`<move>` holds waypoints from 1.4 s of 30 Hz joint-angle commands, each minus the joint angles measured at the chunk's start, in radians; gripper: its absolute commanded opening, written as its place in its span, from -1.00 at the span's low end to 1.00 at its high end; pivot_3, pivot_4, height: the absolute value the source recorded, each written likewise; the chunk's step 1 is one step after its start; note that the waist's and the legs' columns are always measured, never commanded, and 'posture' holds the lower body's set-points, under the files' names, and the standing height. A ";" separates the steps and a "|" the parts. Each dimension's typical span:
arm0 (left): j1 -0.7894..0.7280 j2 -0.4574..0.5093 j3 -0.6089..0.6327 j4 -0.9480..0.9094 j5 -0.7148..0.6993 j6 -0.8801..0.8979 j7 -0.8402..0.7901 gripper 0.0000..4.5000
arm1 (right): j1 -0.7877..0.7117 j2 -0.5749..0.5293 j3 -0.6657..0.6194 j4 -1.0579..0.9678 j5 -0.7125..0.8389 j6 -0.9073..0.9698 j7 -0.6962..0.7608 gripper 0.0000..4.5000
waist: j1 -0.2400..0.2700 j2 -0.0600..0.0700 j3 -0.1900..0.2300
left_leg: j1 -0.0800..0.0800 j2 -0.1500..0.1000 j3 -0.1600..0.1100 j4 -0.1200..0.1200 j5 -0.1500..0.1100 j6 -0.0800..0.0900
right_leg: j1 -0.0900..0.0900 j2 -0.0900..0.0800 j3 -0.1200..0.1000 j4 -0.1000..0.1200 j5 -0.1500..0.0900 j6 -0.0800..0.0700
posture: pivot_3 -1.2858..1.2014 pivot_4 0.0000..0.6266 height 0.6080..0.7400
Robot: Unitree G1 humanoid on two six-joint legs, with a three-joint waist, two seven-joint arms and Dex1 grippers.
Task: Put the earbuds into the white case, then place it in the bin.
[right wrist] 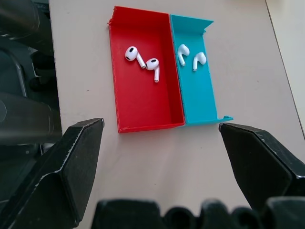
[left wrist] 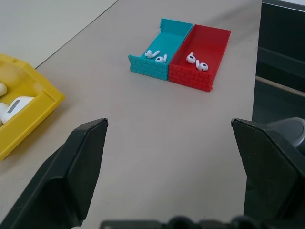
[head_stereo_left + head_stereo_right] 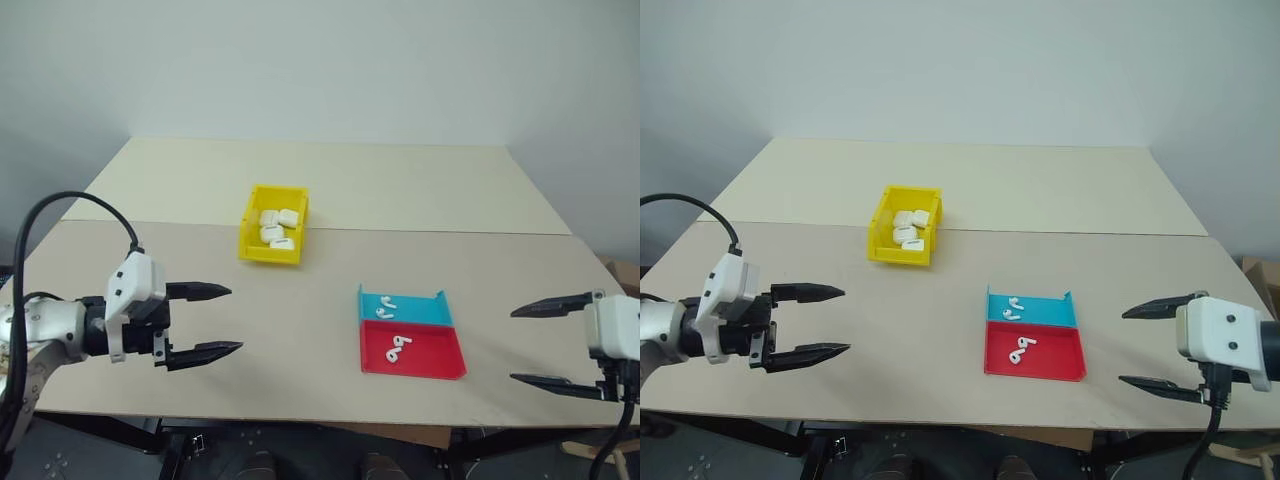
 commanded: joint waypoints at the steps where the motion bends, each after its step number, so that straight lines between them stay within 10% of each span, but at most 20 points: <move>1: 0.002 0.005 0.027 -0.016 -0.017 -0.001 0.002 1.00 | -0.016 -0.002 -0.001 0.002 -0.003 -0.025 -0.011 0.99 | 0.000 0.000 0.000 | 0.000 0.000 0.000 0.000 0.000 0.000 | 0.000 0.000 0.000 0.000 0.000 0.000 | 0.03 -0.52 1.00; 14: 0.034 0.013 0.040 -0.059 0.047 0.008 0.095 1.00 | -0.044 -0.008 0.046 0.018 -0.020 -0.040 -0.034 0.99 | 0.000 0.000 0.000 | 0.000 0.000 0.000 0.000 0.000 0.000 | 0.000 0.000 0.000 0.000 0.000 0.000 | 0.03 -0.52 1.00; 25: 0.083 0.123 0.176 -0.202 0.107 0.440 0.384 1.00 | -0.107 -0.025 0.119 0.064 -0.036 -0.053 -0.040 0.99 | -0.003 -0.001 0.001 | 0.000 0.000 0.001 -0.001 0.000 0.000 | 0.000 0.000 0.001 0.000 0.000 0.000 | 0.03 -0.52 1.00; 33: -0.193 0.327 0.040 0.102 0.090 0.973 0.490 1.00 | -0.115 -0.028 0.160 0.069 -0.050 -0.043 -0.052 0.99 | -0.001 -0.002 0.001 | 0.001 0.000 0.001 -0.001 0.000 0.000 | 0.000 0.000 0.000 0.000 -0.001 0.001 | 0.03 -0.52 1.00; 42: -0.331 0.472 -0.203 0.484 0.148 0.876 0.392 1.00 | -0.103 -0.021 0.189 0.048 -0.069 -0.017 -0.090 0.99 | -0.003 -0.004 0.002 | 0.000 0.000 0.002 -0.006 0.000 0.000 | -0.005 0.000 0.000 0.001 -0.002 -0.002 | 0.03 -0.52 1.00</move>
